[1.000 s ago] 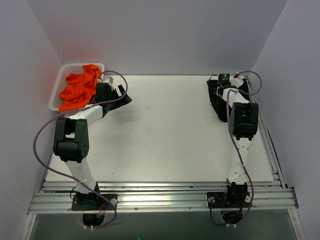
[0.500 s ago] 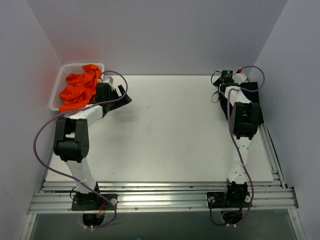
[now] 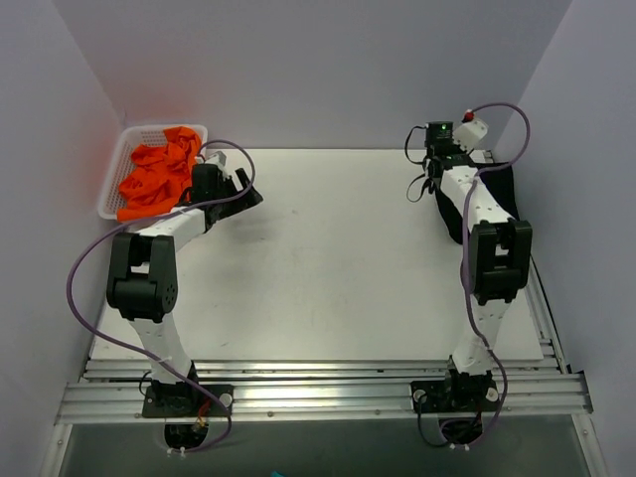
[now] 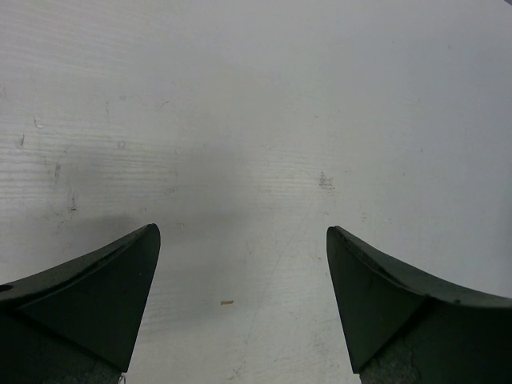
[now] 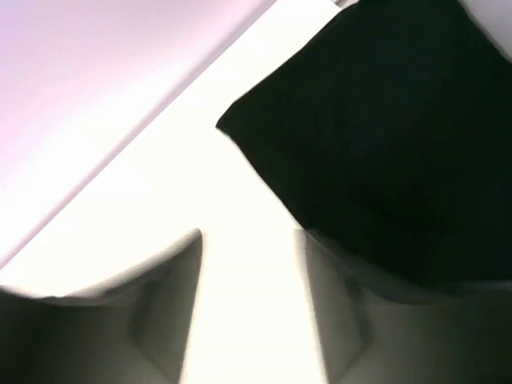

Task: Fold and stack the t-shirts
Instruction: Reset both grippers

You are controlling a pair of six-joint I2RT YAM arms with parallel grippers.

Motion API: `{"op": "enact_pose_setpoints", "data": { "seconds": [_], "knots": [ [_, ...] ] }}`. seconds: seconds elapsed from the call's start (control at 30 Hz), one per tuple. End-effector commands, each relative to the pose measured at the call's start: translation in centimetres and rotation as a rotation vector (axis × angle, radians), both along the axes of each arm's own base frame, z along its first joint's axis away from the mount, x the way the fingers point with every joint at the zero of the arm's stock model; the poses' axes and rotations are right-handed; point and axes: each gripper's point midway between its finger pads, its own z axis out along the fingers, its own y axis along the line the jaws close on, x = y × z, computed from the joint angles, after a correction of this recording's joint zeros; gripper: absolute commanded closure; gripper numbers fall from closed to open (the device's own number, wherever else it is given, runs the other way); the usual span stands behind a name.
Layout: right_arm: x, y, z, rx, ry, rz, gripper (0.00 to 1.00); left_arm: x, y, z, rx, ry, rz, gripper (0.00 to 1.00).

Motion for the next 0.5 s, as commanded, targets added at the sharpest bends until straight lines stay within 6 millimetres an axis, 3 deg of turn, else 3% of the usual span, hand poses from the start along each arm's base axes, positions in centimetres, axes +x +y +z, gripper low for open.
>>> {"op": "enact_pose_setpoints", "data": {
  "seconds": [0.0,0.03,0.1,0.17,0.27,0.47],
  "knots": [
    [-5.1,-1.9,0.9,-0.033,0.042,-0.118,0.81,0.3,-0.2,2.8,0.004,-0.071,-0.011,0.06],
    [-7.0,-2.3,-0.5,-0.033,0.081,-0.134,1.0,0.2,-0.3,2.9,0.002,-0.074,-0.015,0.06],
    [-8.9,-3.1,-1.0,-0.035,0.094,-0.164,1.0,-0.1,-0.4,2.9,-0.001,-0.073,-0.017,0.06],
    [-11.5,-4.2,-3.5,-0.052,0.161,-0.203,1.0,-0.3,-0.6,3.2,-0.01,-0.08,-0.024,0.06],
    [-14.1,-5.2,-5.5,-0.047,0.218,-0.234,1.0,-0.5,-1.0,3.3,-0.018,-0.081,-0.033,0.06],
    [-16.7,-5.3,-7.6,-0.055,0.279,-0.251,1.0,-0.7,-1.5,3.4,-0.035,-0.085,-0.047,0.06]
  ]
}}
